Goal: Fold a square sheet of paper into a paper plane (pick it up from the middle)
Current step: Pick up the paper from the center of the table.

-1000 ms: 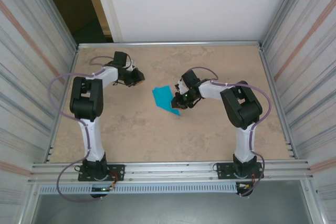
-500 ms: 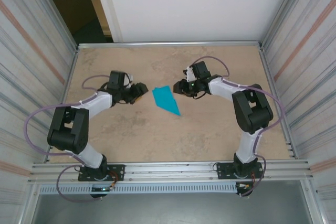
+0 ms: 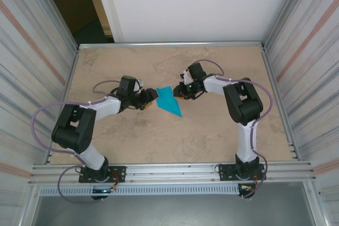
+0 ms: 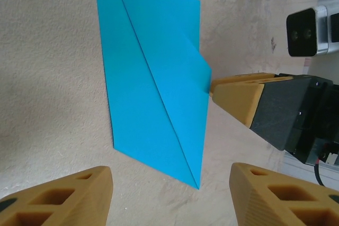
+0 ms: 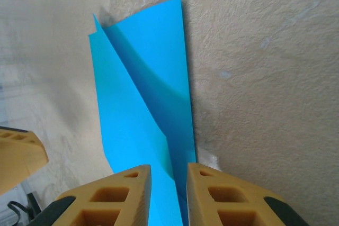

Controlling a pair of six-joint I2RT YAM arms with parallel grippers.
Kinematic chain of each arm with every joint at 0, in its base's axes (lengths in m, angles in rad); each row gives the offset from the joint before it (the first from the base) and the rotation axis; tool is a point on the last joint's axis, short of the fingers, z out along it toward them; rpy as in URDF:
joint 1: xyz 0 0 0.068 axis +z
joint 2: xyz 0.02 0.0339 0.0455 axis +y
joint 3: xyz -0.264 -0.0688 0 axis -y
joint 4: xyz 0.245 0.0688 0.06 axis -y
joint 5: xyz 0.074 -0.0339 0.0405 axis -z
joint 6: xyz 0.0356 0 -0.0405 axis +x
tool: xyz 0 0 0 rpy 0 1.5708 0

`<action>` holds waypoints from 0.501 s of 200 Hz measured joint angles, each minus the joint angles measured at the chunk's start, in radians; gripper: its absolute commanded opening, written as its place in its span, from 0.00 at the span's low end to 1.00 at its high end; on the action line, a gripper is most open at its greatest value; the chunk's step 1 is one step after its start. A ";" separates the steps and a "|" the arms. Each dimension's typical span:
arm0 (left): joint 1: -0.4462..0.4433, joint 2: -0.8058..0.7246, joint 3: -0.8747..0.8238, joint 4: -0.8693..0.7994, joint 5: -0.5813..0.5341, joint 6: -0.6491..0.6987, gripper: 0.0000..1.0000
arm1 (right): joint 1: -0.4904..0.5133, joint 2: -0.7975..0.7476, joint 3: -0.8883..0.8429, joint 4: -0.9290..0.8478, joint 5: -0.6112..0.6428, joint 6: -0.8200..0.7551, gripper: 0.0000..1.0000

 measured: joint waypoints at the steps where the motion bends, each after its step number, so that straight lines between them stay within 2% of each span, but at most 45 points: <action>1: 0.000 0.000 0.000 0.000 0.000 0.000 0.61 | 0.000 0.000 0.000 0.000 0.000 0.000 0.21; 53: -0.002 0.010 0.016 0.011 0.003 -0.003 0.61 | 0.000 0.034 0.023 -0.004 -0.052 -0.026 0.16; 86: -0.002 0.011 0.016 0.012 0.010 -0.003 0.61 | 0.004 0.042 0.031 -0.006 -0.071 -0.031 0.05; 100: -0.002 0.012 0.017 0.013 0.012 -0.003 0.61 | 0.004 0.042 0.032 -0.001 -0.072 -0.032 0.04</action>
